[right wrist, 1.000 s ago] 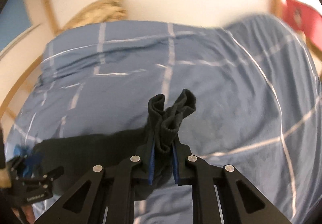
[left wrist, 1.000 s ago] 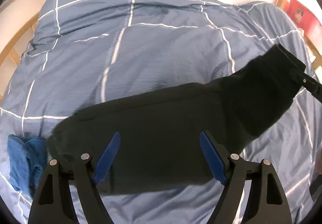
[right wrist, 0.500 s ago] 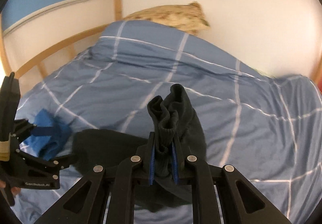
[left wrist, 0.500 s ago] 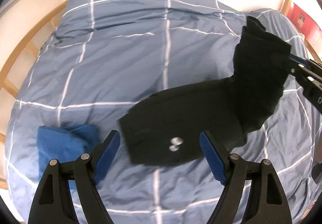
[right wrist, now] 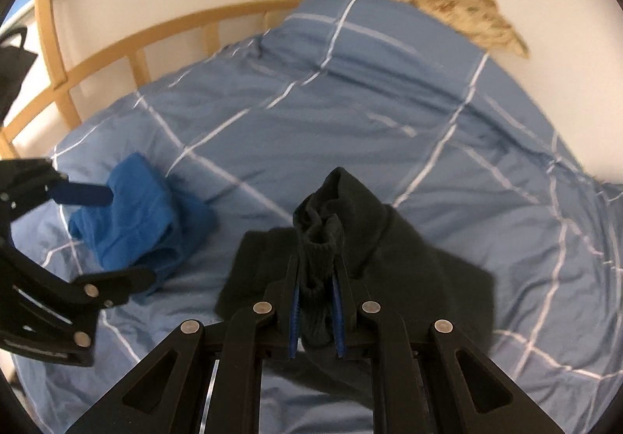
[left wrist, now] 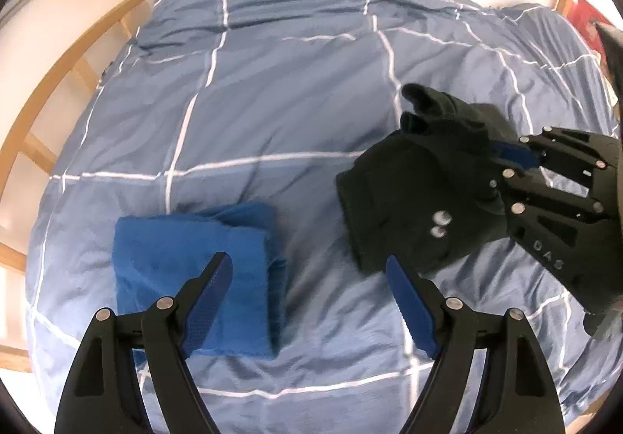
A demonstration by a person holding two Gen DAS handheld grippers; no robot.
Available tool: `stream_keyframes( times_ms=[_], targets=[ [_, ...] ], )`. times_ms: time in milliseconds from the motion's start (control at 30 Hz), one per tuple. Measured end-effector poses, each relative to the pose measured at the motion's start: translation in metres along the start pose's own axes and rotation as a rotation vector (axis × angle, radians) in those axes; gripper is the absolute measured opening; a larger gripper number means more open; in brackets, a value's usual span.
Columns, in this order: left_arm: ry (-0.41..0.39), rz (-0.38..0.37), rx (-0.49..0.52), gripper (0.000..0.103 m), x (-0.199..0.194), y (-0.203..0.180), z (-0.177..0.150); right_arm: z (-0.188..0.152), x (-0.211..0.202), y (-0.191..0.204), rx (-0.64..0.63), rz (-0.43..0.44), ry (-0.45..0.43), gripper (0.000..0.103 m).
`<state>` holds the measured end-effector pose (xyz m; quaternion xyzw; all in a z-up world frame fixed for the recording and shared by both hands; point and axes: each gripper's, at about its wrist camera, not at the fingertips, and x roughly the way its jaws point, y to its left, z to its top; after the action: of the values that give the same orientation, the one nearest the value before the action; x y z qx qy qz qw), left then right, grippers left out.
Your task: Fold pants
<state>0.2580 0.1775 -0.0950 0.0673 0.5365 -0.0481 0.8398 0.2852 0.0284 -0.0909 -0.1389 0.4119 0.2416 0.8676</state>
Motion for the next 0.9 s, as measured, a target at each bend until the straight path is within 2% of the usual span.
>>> stream_keyframes(
  times_ms=[300, 400, 467, 600, 667, 800, 900],
  targets=[
    [0.014, -0.009, -0.005, 0.081, 0.01, 0.011, -0.004, -0.013, 0.035, 0.022, -0.016, 0.078, 0.081, 0.016],
    [0.006, -0.018, -0.011, 0.081, 0.01, 0.01, -0.001, -0.02, 0.04, 0.024, 0.003, 0.126, 0.112, 0.023],
    [-0.007, -0.03, -0.015, 0.081, 0.007, 0.007, 0.002, -0.024, 0.035, 0.027, 0.009, 0.161, 0.121, 0.043],
    [-0.048, -0.089, -0.045, 0.081, 0.0, 0.001, 0.005, -0.038, 0.006, 0.017, 0.067, 0.066, 0.087, 0.053],
    [-0.063, -0.156, -0.072, 0.081, 0.0, -0.004, 0.004, -0.05, -0.013, 0.0, 0.142, -0.024, 0.069, 0.064],
    [-0.043, -0.254, -0.116, 0.081, 0.015, -0.017, -0.001, -0.081, -0.04, -0.044, 0.305, -0.209, 0.06, 0.068],
    [-0.02, -0.286, -0.133, 0.078, 0.029, -0.028, -0.003, -0.103, -0.041, -0.073, 0.393, -0.309, 0.088, 0.068]
  ],
)
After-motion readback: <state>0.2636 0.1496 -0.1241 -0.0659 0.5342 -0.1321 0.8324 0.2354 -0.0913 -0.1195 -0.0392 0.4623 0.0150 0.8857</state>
